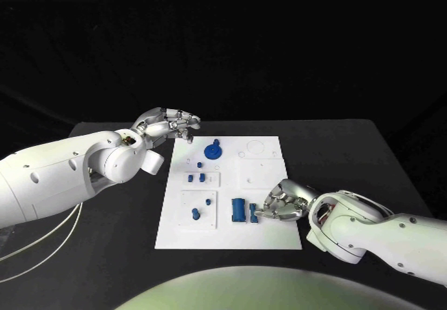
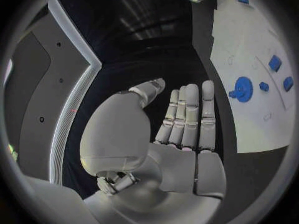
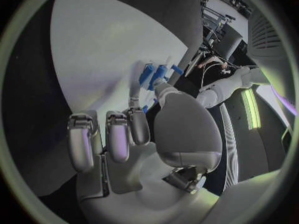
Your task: Assemble the parts on the task board
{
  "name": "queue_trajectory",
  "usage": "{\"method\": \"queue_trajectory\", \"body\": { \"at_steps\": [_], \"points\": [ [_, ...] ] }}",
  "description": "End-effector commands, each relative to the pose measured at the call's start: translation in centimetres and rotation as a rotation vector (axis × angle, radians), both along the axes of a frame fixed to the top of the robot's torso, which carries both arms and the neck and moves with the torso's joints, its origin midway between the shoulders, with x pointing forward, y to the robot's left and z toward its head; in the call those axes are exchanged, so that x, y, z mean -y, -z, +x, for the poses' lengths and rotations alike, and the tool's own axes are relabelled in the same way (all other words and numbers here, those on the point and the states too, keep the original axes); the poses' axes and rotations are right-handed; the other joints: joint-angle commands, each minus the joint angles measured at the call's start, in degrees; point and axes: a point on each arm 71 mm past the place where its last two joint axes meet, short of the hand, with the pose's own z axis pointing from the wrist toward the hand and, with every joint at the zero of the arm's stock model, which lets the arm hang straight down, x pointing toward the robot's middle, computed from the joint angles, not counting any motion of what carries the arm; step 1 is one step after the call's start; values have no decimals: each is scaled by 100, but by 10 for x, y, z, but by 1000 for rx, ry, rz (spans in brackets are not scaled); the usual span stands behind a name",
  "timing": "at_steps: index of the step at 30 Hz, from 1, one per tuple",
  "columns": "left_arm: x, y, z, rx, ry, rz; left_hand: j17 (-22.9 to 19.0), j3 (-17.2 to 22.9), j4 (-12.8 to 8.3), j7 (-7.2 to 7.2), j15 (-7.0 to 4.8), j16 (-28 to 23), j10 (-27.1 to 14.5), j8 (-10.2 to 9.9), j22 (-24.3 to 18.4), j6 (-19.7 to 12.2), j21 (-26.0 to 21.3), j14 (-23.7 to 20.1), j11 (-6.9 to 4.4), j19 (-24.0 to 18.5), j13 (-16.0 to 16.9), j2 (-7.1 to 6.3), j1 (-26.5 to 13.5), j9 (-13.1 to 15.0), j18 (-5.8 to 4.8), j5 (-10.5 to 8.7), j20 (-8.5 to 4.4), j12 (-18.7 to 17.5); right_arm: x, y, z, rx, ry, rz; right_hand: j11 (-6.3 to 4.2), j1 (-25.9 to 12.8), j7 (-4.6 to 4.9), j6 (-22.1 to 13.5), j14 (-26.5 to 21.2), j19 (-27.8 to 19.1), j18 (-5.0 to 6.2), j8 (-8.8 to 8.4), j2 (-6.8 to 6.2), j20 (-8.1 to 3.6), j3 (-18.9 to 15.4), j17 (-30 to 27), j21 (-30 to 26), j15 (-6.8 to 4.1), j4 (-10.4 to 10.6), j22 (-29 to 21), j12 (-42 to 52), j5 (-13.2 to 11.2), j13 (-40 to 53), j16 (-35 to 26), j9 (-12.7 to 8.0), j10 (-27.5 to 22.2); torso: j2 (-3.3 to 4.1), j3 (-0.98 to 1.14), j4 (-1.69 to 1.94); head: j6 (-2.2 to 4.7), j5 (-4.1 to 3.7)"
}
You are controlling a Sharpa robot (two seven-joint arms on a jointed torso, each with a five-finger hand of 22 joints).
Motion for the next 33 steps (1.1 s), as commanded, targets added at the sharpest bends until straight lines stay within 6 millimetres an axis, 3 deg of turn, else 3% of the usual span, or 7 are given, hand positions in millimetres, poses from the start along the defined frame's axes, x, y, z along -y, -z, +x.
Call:
{"method": "queue_trajectory", "body": {
  "at_steps": [1, 13, 33],
  "points": [
    [1, -1, 0, 5, 8, -5, -9, -10, 31, 12, 23, 38, -17, 29, -9, -46, -25, -18, 18, -5, -5, 32, -5, -5, 63, -21, 24, -5, -3, 1, -4, -24, -36, 2, -19, 102, 3, 5, 572, 600, -82, -5, -2, -36, -42, 1308, 30, -27, -6, 1506, -25, 33, 804, 12, -4, 165, 0, -1, 0, 0, -5],
    [2, -1, 0, 5, 8, -6, -9, -10, 31, 12, 23, 38, -17, 29, -9, -46, -25, -18, 18, -5, -5, 32, -5, -5, 63, -21, 24, -5, -6, 3, -3, -37, -48, -6, -18, 156, 2, 6, 572, 600, -82, -9, 6, -35, -50, 1308, 30, -26, -12, 1506, -26, 40, 804, 12, -6, 165, 6, -6, 14, 0, 0],
    [1, -1, 0, 5, 7, -5, -9, -10, 31, 12, 23, 38, -17, 29, -9, -46, -25, -18, 18, -5, -5, 32, -5, -5, 63, -21, 24, -5, -5, 13, 5, -26, -43, -65, -30, 568, -12, 16, 574, 600, -82, -40, 48, -40, -22, 1317, 30, -34, -93, 1506, 0, 69, 826, 16, -39, 176, 6, -2, 5, 0, 15]
  ]
}}
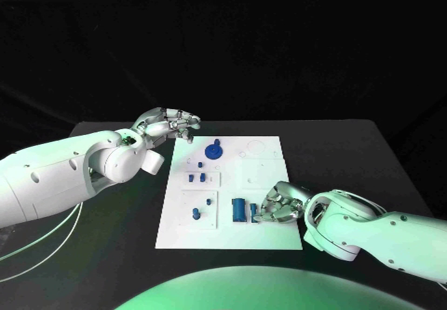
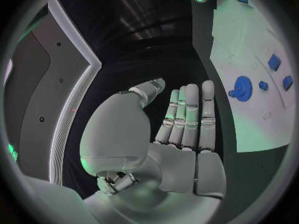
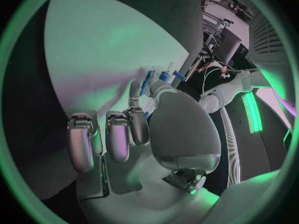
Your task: Assemble the parts on the task board
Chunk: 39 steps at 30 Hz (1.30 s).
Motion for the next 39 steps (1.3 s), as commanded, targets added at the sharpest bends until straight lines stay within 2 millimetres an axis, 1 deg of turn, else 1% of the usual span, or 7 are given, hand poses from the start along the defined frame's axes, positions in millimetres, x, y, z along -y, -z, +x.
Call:
{"method": "queue_trajectory", "body": {
  "at_steps": [1, 20, 28, 31, 34, 36, 39],
  "points": [
    [2, -1, 0, 5, 8, -6, -5, -10, 31, 12, 23, 38, -17, 30, -9, -46, -25, -18, 18, -5, -7, 32, -5, -6, 64, -21, 24, -5, 2, 3, 0, 7, -5, -34, -30, -58, -11, 20, 574, 600, -82, -40, -16, -40, -24, 1317, 31, -34, 11, 1508, 6, 4, 831, 15, -12, 178, 1, 2, 0, 0, 4],
    [1, -1, 0, 7, 4, -5, -5, -10, 31, 12, 23, 38, -17, 30, -9, -46, -25, -18, 18, -5, -7, 32, -5, -6, 64, -21, 24, -5, -1, -14, -2, 46, 27, 87, -7, -163, 20, -21, 559, 574, -69, -81, -51, -34, -136, 1253, -21, -21, 187, 1491, -144, 175, 747, -18, -36, 118, -21, -8, -5, 0, -16],
    [0, 5, -1, -10, -32, -45, -33, -35, 63, 18, 30, 15, -15, 48, -23, -72, -49, -62, 21, -38, -21, 19, -20, -17, 60, -25, 29, 9, 14, -35, 34, 34, 214, 361, 225, 31, 288, -714, 441, 101, 148, -383, -20, 128, -221, 817, -961, 170, 188, 1186, -1067, 317, 204, -282, -87, -394, -154, -54, -35, 0, -46],
    [-4, 12, -1, -30, -74, -85, -145, -54, 100, 18, 39, -180, 24, 84, -116, -95, -194, -189, 19, -177, -43, 19, -12, -32, 59, -14, 40, 36, 25, -39, 58, 18, 317, 466, 361, 215, 426, -1059, 99, -527, 391, -421, 38, 249, -147, -60, -2136, 296, 83, 801, -2502, 405, -708, -882, -49, -1323, -262, -74, -72, 0, -57],
    [-8, 18, 2, -33, -125, -118, -416, -100, 175, 11, 62, -730, 115, 126, -396, -115, -558, -368, 23, -395, -124, -2, -13, -63, 57, -59, 79, -12, 38, -43, 85, 34, 387, 560, 504, 379, 567, -1374, -868, -1696, 737, -329, 87, 401, 58, -1698, -4151, 446, -25, 73, -3944, 447, -1804, -2194, -57, -2404, -358, -98, -84, 0, -71],
    [-11, 23, 4, -32, -163, -134, -615, -119, 243, -18, 85, -1181, 208, 123, -630, -139, -820, -400, 11, -480, -227, -6, -6, -96, 63, -117, 99, -145, 45, -45, 100, 54, 415, 610, 635, 484, 686, -1646, -1643, -2513, 937, -368, 85, 510, 263, -2722, -5573, 572, -92, -540, -4294, 507, -2230, -3149, -181, -2717, -405, -97, -87, 129, -76],
    [-15, 32, 9, -24, -222, -153, -1011, -133, 350, -85, 151, -2350, 488, 47, -1296, -201, -1494, -320, 3, -584, -544, -64, 60, -183, 69, -214, 175, -688, 55, -47, 123, 91, 433, 676, 882, 588, 884, -1790, -2475, -2984, 917, -400, -3, 758, 668, -3320, -6408, 823, -187, -1185, -5137, 513, -3187, -4160, -491, -3146, -493, -80, -93, 364, -69]
  ]
}}
